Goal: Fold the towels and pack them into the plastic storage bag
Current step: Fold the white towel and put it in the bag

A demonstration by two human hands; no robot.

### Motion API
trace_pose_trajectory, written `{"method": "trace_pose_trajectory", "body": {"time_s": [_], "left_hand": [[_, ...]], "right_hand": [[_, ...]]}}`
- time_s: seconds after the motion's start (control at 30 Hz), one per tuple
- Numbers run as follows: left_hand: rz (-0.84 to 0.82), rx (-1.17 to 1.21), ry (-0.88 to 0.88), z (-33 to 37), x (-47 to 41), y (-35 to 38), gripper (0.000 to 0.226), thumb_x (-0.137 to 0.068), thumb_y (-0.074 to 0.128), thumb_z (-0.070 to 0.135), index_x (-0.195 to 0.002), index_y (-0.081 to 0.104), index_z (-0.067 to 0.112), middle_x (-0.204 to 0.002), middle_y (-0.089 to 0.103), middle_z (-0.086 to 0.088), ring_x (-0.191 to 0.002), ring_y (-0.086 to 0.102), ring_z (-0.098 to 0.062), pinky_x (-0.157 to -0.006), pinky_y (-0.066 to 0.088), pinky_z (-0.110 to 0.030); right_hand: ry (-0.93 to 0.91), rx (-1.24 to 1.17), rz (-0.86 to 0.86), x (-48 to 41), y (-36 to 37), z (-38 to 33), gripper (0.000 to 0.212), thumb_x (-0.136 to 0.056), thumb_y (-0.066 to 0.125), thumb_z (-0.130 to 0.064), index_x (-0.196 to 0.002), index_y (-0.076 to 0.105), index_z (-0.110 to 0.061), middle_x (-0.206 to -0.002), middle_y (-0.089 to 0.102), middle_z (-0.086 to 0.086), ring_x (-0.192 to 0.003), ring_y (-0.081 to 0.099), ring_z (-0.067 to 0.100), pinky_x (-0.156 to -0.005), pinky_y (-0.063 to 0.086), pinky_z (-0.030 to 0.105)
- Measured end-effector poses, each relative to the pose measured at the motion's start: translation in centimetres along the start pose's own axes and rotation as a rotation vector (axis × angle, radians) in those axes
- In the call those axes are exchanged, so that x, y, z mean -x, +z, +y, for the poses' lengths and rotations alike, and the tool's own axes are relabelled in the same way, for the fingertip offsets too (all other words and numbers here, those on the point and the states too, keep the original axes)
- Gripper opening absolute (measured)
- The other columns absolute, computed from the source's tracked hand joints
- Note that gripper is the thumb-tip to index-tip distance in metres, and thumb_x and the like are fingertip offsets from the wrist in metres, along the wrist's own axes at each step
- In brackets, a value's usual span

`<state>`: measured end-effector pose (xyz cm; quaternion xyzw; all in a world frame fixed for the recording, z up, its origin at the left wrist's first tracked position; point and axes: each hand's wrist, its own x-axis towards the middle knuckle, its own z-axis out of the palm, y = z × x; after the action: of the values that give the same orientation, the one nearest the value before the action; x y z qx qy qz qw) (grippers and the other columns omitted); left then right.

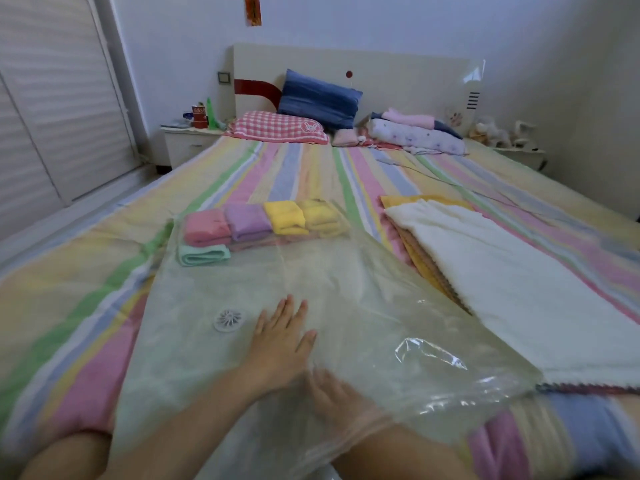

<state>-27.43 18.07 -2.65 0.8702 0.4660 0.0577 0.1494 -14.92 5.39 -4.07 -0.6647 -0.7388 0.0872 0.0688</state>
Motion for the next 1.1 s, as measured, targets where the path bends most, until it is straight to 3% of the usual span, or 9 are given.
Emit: {"method": "trace_pose_trajectory", "body": {"time_s": [0.13,0.27,0.33,0.47,0.57,0.7,0.77,0.87,1.1], "left_hand": [[0.034,0.083,0.196,4.8,0.0,0.4,0.06,-0.101,0.018,0.047,-0.154,-0.003,0.027,-0.161,-0.012,0.006,-0.146,-0.013,-0.004,-0.12,-0.01,-0.035],[0.065,0.132,0.294,6.7,-0.2,1.1,0.076,-0.093,0.024,0.052,-0.149,-0.019,0.025,-0.159,-0.021,0.003,-0.146,-0.015,-0.007,-0.12,-0.008,-0.033],[0.081,0.057,0.375,6.9,-0.1,1.5,0.09,-0.084,0.036,0.047,-0.143,-0.03,0.032,-0.156,-0.031,0.002,-0.146,-0.02,-0.01,-0.121,-0.006,-0.036],[-0.014,-0.225,0.599,8.2,1.1,2.5,0.096,-0.084,0.049,0.014,-0.146,-0.02,0.041,-0.153,-0.033,0.003,-0.144,-0.027,-0.013,-0.117,-0.015,-0.036],[-0.199,-0.285,0.652,9.1,1.9,3.2,0.086,-0.083,0.041,0.005,-0.152,0.001,0.037,-0.159,-0.018,0.003,-0.148,-0.014,-0.014,-0.117,-0.011,-0.033],[-0.226,-0.185,0.627,9.8,2.1,2.4,0.069,-0.088,0.036,0.004,-0.15,0.028,0.034,-0.162,0.012,0.002,-0.149,0.009,-0.015,-0.119,0.007,-0.028],[-0.234,-0.151,0.601,10.2,1.8,1.8,0.065,-0.087,0.038,0.005,-0.144,0.041,0.036,-0.158,0.025,0.006,-0.144,0.023,-0.014,-0.117,0.021,-0.029],[-0.245,-0.101,0.544,10.5,1.2,1.4,0.061,-0.083,0.041,0.008,-0.132,0.054,0.04,-0.151,0.038,0.013,-0.135,0.036,-0.011,-0.108,0.034,-0.029],[-0.259,0.016,0.462,10.8,0.2,0.9,0.045,-0.086,0.044,0.013,-0.122,0.064,0.033,-0.141,0.051,0.015,-0.129,0.044,-0.009,-0.107,0.036,-0.028]], "right_hand": [[-0.029,-0.221,-0.319,7.1,-9.3,0.1,0.039,-0.094,0.049,-0.03,-0.133,0.053,-0.034,-0.129,0.059,-0.015,-0.115,0.055,0.0,-0.1,0.041,0.018],[0.135,-0.627,-0.171,9.3,-14.8,1.5,0.015,-0.095,0.057,-0.026,-0.098,0.071,-0.02,-0.089,0.075,-0.006,-0.078,0.071,0.004,-0.078,0.056,0.023],[0.231,-0.707,0.09,9.4,-15.6,3.2,0.018,-0.095,0.056,-0.024,-0.083,0.068,-0.016,-0.071,0.073,0.001,-0.06,0.069,0.013,-0.062,0.057,0.028],[0.465,-0.324,0.556,7.8,-13.2,9.4,0.011,-0.091,0.059,-0.032,-0.082,0.064,-0.029,-0.073,0.067,-0.01,-0.066,0.063,0.01,-0.067,0.052,0.032],[0.555,-0.087,0.49,7.1,-10.9,14.1,0.008,-0.091,0.056,-0.033,-0.096,0.062,-0.034,-0.098,0.063,-0.012,-0.096,0.057,0.014,-0.076,0.048,0.032],[0.651,-0.004,0.302,7.3,-9.2,18.1,0.033,-0.091,0.057,-0.042,-0.119,0.057,-0.024,-0.121,0.053,0.0,-0.115,0.048,0.02,-0.086,0.047,0.035],[0.677,-0.011,0.274,7.3,-8.9,19.1,0.039,-0.089,0.061,-0.042,-0.121,0.056,-0.021,-0.121,0.052,0.001,-0.114,0.05,0.02,-0.087,0.046,0.034],[0.693,-0.03,0.288,7.3,-9.2,19.8,0.018,-0.088,0.061,-0.032,-0.102,0.068,-0.022,-0.105,0.064,-0.002,-0.1,0.06,0.018,-0.079,0.047,0.031],[0.733,-0.068,0.424,7.2,-10.2,21.3,0.029,-0.094,0.054,-0.023,-0.08,0.073,-0.006,-0.081,0.072,0.009,-0.075,0.062,0.026,-0.063,0.044,0.031]]}}
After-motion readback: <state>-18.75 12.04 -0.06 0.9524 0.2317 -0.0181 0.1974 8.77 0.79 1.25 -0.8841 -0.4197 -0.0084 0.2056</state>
